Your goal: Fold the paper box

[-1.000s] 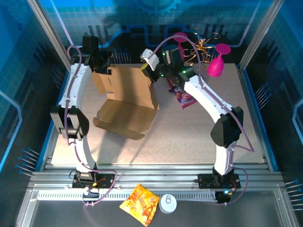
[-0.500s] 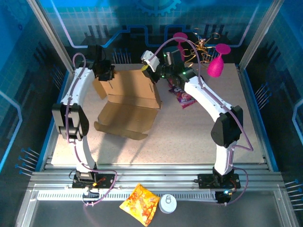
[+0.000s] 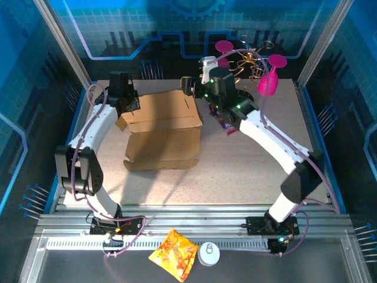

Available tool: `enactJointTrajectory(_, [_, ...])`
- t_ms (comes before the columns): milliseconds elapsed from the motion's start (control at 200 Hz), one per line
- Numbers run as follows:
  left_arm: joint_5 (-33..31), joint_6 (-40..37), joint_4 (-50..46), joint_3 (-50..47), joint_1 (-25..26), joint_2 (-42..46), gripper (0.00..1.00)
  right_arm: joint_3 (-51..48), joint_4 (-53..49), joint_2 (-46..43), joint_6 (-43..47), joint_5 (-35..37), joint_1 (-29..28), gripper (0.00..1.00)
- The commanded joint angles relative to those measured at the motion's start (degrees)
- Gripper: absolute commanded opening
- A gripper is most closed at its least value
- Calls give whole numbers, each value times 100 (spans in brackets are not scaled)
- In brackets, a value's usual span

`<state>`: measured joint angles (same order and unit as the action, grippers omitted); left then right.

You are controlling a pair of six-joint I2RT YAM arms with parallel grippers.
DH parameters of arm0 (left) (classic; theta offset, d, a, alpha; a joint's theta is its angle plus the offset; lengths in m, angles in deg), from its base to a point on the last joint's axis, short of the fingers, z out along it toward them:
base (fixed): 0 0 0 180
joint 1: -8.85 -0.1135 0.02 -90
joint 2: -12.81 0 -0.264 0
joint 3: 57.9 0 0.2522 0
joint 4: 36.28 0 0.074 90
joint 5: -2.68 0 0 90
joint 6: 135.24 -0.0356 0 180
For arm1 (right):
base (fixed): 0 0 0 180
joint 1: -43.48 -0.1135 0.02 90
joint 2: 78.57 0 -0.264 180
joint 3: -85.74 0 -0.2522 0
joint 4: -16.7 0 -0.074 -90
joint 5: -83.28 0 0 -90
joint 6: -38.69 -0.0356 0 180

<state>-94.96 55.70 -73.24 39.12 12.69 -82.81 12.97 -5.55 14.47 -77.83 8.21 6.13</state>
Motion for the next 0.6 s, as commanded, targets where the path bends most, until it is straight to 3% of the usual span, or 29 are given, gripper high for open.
enactJointTrajectory(0, [-985,487,129,-176,243,349,0,-265,149,-399,-3198,1289,-499,71])
enactJointTrajectory(80, [-1372,770,191,-366,410,484,0,-460,572,-308,-4289,1304,-805,72])
enactJointTrajectory(285, [-1750,960,391,-738,669,703,0,-750,1886,322,-5794,1187,-1045,69])
enactJointTrajectory(435, [-1738,1037,473,-958,758,863,0,-909,2542,722,-6052,1146,-1064,66])
enactJointTrajectory(595, [-1689,1063,459,-1090,794,969,0,-756,2603,1090,-6185,1022,-1055,65])
